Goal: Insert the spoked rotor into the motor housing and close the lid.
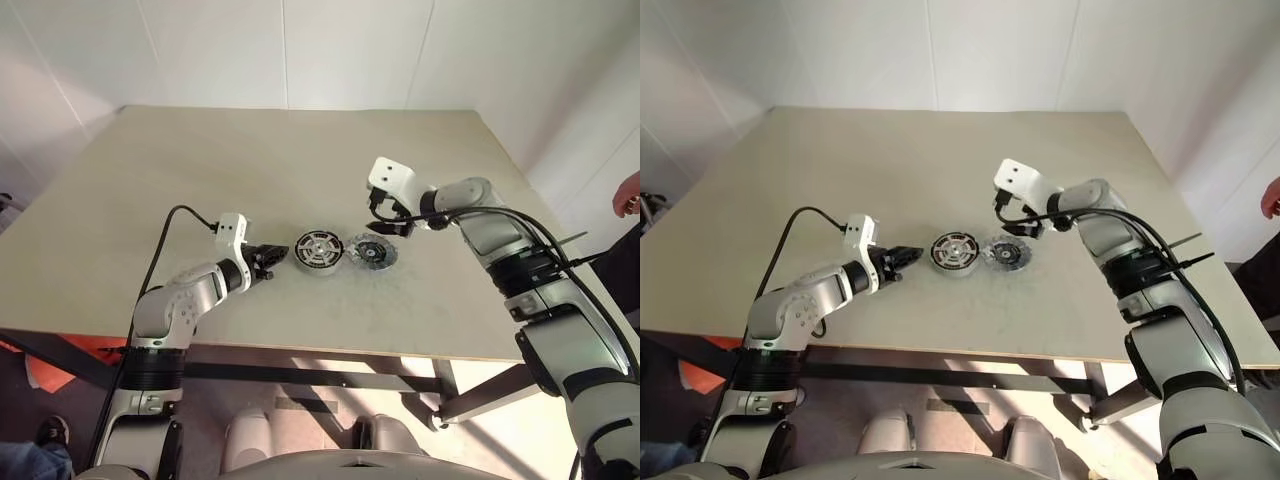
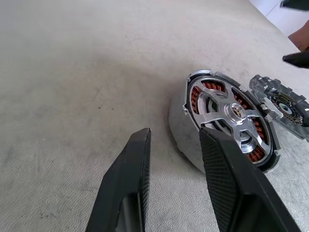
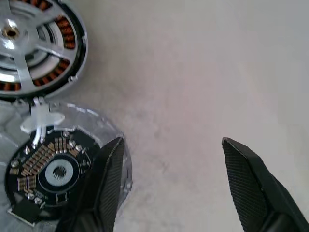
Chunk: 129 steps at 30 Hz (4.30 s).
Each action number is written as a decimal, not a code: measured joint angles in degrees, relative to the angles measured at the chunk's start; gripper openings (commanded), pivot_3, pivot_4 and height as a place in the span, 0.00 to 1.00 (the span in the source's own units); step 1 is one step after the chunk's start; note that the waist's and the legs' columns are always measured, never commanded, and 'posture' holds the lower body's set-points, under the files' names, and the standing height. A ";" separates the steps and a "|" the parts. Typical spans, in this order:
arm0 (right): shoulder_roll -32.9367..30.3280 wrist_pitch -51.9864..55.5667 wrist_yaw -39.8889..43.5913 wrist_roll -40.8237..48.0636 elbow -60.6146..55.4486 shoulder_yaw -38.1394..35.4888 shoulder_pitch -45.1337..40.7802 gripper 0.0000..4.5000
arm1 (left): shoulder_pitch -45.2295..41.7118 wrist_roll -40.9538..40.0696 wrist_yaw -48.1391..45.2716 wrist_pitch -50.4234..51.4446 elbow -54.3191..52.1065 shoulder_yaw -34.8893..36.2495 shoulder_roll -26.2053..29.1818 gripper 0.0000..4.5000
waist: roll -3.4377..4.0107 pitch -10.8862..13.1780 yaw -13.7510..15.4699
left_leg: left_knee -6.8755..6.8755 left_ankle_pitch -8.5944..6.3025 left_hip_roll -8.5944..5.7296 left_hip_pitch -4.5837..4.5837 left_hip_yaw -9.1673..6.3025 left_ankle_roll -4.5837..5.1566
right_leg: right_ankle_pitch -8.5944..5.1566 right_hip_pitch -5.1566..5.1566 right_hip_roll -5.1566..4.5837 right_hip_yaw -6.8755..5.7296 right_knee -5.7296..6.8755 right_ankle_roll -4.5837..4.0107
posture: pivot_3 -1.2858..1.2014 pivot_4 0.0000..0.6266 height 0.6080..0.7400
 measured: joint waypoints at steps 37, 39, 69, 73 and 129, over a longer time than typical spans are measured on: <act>3.09 20.00 -1.14 5.66 -26.54 -5.16 12.70 0.06 | -3.97 0.59 -3.16 0.07 5.53 -1.61 1.40 0.38 | 0.04 -0.01 0.18 | -0.02 -0.05 0.00 0.22 0.01 0.09 | 0.00 0.14 0.01 0.08 0.05 0.00 | 0.52 0.00 1.00; 3.29 20.38 -1.23 6.07 -27.08 -5.16 12.13 0.06 | -3.96 0.61 -3.15 0.07 5.53 -1.66 1.17 0.38 | 0.04 -0.01 0.18 | -0.03 -0.04 0.00 0.22 0.01 0.07 | 0.00 0.14 0.02 0.07 0.04 0.00 | 0.52 0.00 1.00; 13.80 14.08 -6.84 6.13 -20.51 -0.37 12.20 0.06 | -3.04 0.88 -2.00 -0.18 5.07 -1.04 1.44 0.38 | 0.04 -0.02 0.15 | -0.13 -0.04 -0.01 0.55 0.00 0.06 | -0.05 0.46 0.02 0.08 -0.02 0.09 | 0.52 0.00 1.00; 13.71 13.13 -5.59 7.72 -20.53 -1.86 12.47 0.06 | -3.05 0.88 -2.05 -0.29 5.10 -1.00 1.59 0.38 | 0.04 -0.01 0.10 | -0.15 -0.04 -0.01 0.54 0.00 0.07 | -0.09 0.45 0.02 0.08 -0.04 0.15 | 0.52 0.00 1.00; 19.10 13.09 -5.24 12.64 -14.97 -5.82 9.57 0.70 | -3.41 1.69 -2.85 -0.59 5.61 -1.02 4.17 0.38 | 0.04 -0.01 0.16 | -0.91 0.17 -0.02 0.51 0.01 -0.27 | -0.01 0.32 0.09 -0.03 -0.47 0.00 | 0.52 0.00 1.00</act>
